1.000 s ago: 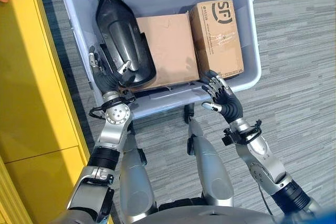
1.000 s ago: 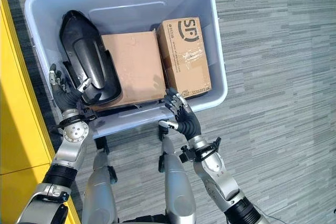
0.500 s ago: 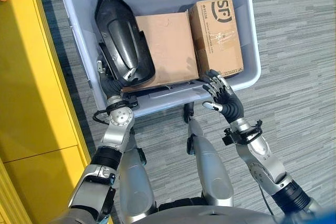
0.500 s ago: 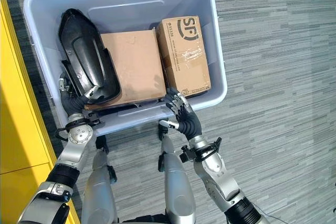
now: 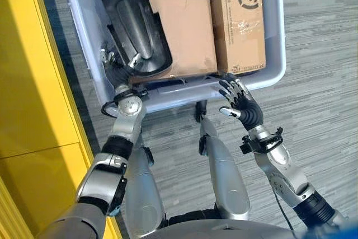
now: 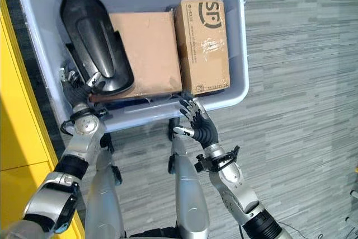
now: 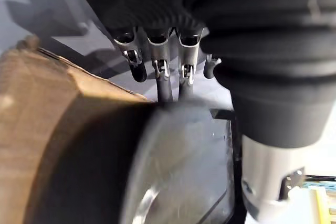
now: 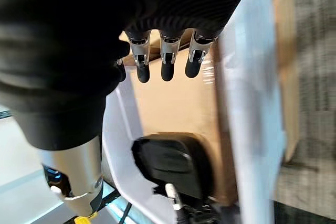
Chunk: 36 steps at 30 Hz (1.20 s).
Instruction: Move parts from the plastic box to the shelf.
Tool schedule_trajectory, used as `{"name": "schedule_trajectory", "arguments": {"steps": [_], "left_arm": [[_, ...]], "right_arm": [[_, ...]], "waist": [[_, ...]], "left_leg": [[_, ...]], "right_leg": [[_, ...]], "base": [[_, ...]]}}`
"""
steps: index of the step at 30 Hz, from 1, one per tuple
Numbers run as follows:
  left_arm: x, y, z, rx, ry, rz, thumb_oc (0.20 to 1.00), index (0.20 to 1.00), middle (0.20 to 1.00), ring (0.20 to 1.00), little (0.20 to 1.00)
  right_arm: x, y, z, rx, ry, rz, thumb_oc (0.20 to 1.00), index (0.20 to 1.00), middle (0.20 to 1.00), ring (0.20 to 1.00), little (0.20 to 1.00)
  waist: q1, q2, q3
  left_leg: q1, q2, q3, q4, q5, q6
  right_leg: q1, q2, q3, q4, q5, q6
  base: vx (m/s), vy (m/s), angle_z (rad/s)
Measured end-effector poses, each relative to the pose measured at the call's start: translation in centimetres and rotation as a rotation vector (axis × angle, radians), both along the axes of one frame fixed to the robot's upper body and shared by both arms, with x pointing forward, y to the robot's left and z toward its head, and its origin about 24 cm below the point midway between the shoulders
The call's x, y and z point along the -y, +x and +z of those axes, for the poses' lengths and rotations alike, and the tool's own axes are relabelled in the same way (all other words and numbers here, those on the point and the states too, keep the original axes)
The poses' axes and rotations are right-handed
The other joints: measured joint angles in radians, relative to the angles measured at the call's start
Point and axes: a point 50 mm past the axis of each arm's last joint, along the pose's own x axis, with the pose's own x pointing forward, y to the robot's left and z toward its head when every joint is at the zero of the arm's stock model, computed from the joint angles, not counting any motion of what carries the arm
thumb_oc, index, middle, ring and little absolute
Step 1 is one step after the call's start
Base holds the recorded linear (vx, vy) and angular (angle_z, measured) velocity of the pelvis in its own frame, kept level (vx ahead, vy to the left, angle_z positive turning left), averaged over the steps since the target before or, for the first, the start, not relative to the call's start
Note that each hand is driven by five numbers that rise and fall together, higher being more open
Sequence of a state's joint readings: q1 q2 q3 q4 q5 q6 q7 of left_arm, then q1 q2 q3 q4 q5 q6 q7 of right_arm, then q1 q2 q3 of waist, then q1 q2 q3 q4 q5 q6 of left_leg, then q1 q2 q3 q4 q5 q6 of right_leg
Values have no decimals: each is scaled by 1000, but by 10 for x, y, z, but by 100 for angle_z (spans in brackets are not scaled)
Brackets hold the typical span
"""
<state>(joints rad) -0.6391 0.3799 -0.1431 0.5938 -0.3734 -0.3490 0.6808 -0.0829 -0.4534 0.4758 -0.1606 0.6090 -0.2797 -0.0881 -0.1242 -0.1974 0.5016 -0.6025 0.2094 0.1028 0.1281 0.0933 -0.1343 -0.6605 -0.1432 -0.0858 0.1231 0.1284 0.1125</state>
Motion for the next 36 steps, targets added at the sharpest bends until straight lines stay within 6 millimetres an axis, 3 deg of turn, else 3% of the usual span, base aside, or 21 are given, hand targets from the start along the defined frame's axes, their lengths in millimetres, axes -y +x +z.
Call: {"name": "schedule_trajectory", "arguments": {"steps": [3, 7, 14, 15, 16, 28, 33, 36], "left_arm": [[-4, 4, 12, 12, 33, 1, 1000, 1000, 1000, 1000, 1000], [-14, 7, 33, 68, 46, 33, 1000, 1000, 1000, 1000, 1000], [-16, 13, 59, 150, 41, 30, 1000, 1000, 1000, 1000, 1000], [-16, 15, 63, 151, 43, 31, 498, 498, 498, 498, 498], [-16, 17, 65, 149, 46, 31, 200, 200, 200, 200, 200], [-20, 22, 60, 86, 41, 12, 200, 200, 200, 200, 200], [-20, 20, 43, 35, 25, 10, 200, 200, 200, 200, 200], [-22, 16, 23, -28, 14, 13, 200, 200, 200, 200, 200]], "right_arm": [[2, 0, 0, -2, 7, -9, 1000, 1000, 1000, 1000, 1000], [6, 0, 3, 9, 20, -23, 1000, 1000, 1000, 1000, 1000], [7, 0, 3, -1, 40, -21, 1000, 1000, 1000, 1000, 1000], [7, 0, 3, 0, 40, -19, 1000, 1000, 1000, 1000, 1000], [7, 0, 3, 0, 40, -19, 1000, 1000, 1000, 1000, 1000], [6, 0, 4, 6, 40, -11, 1000, 1000, 1000, 1000, 1000], [6, -1, 4, 2, 40, -9, 1000, 1000, 1000, 1000, 1000], [6, -1, 3, 0, 41, -7, 1000, 1000, 1000, 1000, 1000]], "waist": [[-14, 0, 0], [-26, 0, 0], [-30, -1, -1], [-29, -1, -1], [-29, -1, -1], [-24, -3, -3], [-23, -8, -15], [-21, -10, -20]], "left_leg": [[-80, 1, -32, 119, -56, -3], [-155, 12, -37, 189, -75, -1], [-208, 17, -55, 206, -75, 5], [-210, 17, -57, 206, -75, 4], [-211, 16, -57, 207, -75, 2], [-192, 16, -57, 224, -84, 0], [-155, 13, -54, 204, -83, 4], [-104, 11, -44, 175, -76, -1]], "right_leg": [[-86, -15, -4, 147, -66, -12], [-153, -13, 2, 188, -70, -18], [-189, -3, -9, 190, -67, -17], [-190, -2, -10, 190, -65, -17], [-190, -2, -10, 190, -65, -19], [-168, -3, -10, 195, -62, -28], [-133, -4, -11, 180, -66, -26], [-94, -6, -10, 166, -56, -33]], "base": [[19, 10, 15], [2, 6, -7], [-1, 12, 0], [-1, 10, 5], [0, 0, 0], [0, 0, 0], [-15, 2, 0], [-42, 9, -2]]}}
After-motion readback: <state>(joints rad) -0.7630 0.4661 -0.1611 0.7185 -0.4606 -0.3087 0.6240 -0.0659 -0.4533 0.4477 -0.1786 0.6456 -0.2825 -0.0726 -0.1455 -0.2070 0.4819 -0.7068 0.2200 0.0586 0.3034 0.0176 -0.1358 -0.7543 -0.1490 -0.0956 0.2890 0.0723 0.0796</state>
